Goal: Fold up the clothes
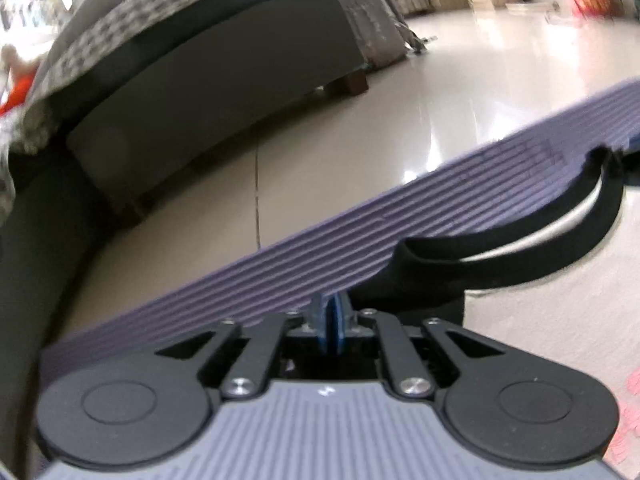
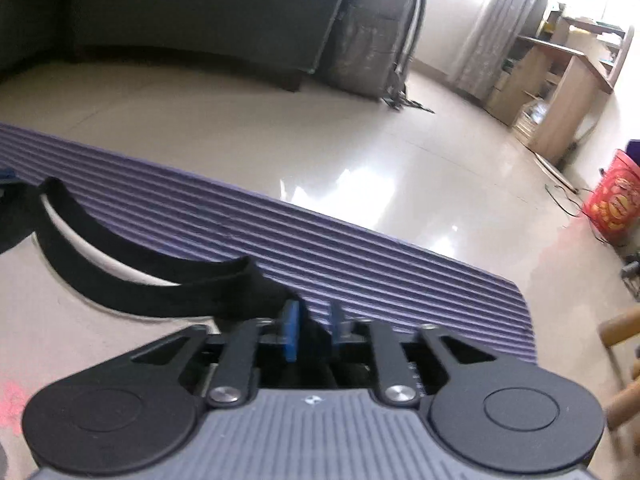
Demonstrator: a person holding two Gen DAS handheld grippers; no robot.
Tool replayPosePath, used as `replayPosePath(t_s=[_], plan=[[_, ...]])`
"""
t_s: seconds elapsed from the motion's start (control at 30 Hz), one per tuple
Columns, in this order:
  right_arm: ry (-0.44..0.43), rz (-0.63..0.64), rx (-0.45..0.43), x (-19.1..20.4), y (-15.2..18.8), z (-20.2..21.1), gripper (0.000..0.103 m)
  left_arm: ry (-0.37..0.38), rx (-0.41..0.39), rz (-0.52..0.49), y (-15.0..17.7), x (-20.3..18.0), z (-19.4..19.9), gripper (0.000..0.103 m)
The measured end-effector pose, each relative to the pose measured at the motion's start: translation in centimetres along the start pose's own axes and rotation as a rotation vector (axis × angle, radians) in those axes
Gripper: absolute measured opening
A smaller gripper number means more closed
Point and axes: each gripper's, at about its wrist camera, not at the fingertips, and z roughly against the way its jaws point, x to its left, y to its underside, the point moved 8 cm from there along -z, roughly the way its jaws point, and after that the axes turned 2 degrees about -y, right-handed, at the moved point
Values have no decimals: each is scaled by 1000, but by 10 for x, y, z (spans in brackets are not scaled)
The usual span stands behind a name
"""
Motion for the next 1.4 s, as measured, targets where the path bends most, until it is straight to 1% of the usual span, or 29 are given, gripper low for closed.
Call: replayPosePath(t_s=[0.03,0.1,0.17,0.23,0.3,0.33,0.37,0.43,0.47,0.53,0.6,0.7,0.83,0.9,0.97,1.0,1.03,1.13,1.2,1.27,1.3,1.4], plan=[[2,-3,0,-2,-1,7,50,17,19,25,-1,3,6,52],[-18,-44,33,-9,3,30,51,50,57,75,-3,9,17,74],[-44,-91,73,-15,12,50,52,86,83,137,-1,20,40,79],[-53,-105,107,-20,23,66,53,108,109,156,5,25,56,86],[-72,-113,160,-25,47,94,54,145,145,180,13,31,78,89],[-75,-116,174,-25,53,101,54,166,168,189,21,34,93,90],[-81,-127,208,-26,65,115,54,187,194,195,31,38,109,90],[-90,-146,258,-31,80,129,55,210,237,190,48,41,131,91],[-96,-156,299,-32,92,142,55,216,257,183,57,43,141,92],[-106,-152,350,-31,107,164,55,221,289,161,78,44,162,92],[-114,-138,383,-24,124,186,56,224,312,148,94,43,172,92],[-147,-145,435,-19,143,210,57,245,380,151,127,48,199,93],[-184,-176,485,-7,162,238,59,297,479,210,165,43,233,94],[-192,-188,503,-5,171,247,59,323,511,228,178,39,241,93],[-201,-202,519,-4,181,254,60,364,550,241,194,33,253,84],[-206,-210,525,-4,186,257,60,383,564,242,199,30,257,75],[-214,-223,528,-4,192,260,60,395,578,252,205,28,261,73],[-233,-270,534,-6,206,263,60,410,602,289,217,26,265,72],[-243,-322,553,-11,222,261,60,423,611,326,223,27,266,72],[-251,-345,575,-13,237,259,60,455,623,382,230,26,265,71],[-252,-347,578,-13,239,258,60,463,628,395,232,26,265,71],[-254,-351,631,-16,268,253,60,462,615,405,233,27,267,69]])
